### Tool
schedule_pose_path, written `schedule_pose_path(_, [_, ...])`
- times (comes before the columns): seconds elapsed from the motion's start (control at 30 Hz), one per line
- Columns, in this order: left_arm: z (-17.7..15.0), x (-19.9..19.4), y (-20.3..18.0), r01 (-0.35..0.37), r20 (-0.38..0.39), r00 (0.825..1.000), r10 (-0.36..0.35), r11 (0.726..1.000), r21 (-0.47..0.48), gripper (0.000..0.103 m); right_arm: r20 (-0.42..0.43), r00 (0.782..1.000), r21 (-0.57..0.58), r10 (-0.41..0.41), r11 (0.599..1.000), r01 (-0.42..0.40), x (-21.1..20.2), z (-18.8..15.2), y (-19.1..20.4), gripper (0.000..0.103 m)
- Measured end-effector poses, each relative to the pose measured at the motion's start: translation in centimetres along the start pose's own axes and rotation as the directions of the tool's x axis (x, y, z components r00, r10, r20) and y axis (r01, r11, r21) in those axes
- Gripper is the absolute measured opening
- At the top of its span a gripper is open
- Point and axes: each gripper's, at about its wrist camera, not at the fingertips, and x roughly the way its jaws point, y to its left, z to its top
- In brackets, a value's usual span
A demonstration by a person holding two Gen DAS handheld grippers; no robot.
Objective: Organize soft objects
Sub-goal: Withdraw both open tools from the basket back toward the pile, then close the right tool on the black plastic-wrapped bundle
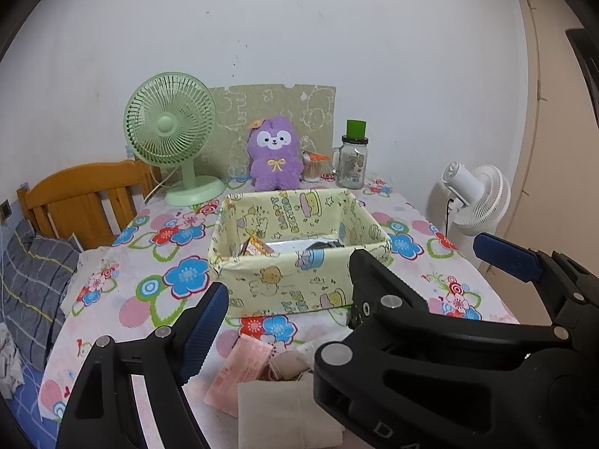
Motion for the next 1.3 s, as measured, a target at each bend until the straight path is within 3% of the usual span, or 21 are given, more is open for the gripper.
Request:
schedule_pose_path(0.73, [-3.9,3.0,-0.5,0.024,-0.080,0.997,-0.023,1.000,0.003,0.081,-0.097,0.995,0.039,0.014,0.999,-0.010,3.1,-4.3,-0.9,0.095])
schedule_pose_path(1.3, [-4.7,5.5,-1.9,0.074,-0.155,0.985,-0.071,0.997,0.015,0.080,-0.181,0.983,0.091,0.005,0.996,0.011,5.7,-5.6,-3.1,0.090])
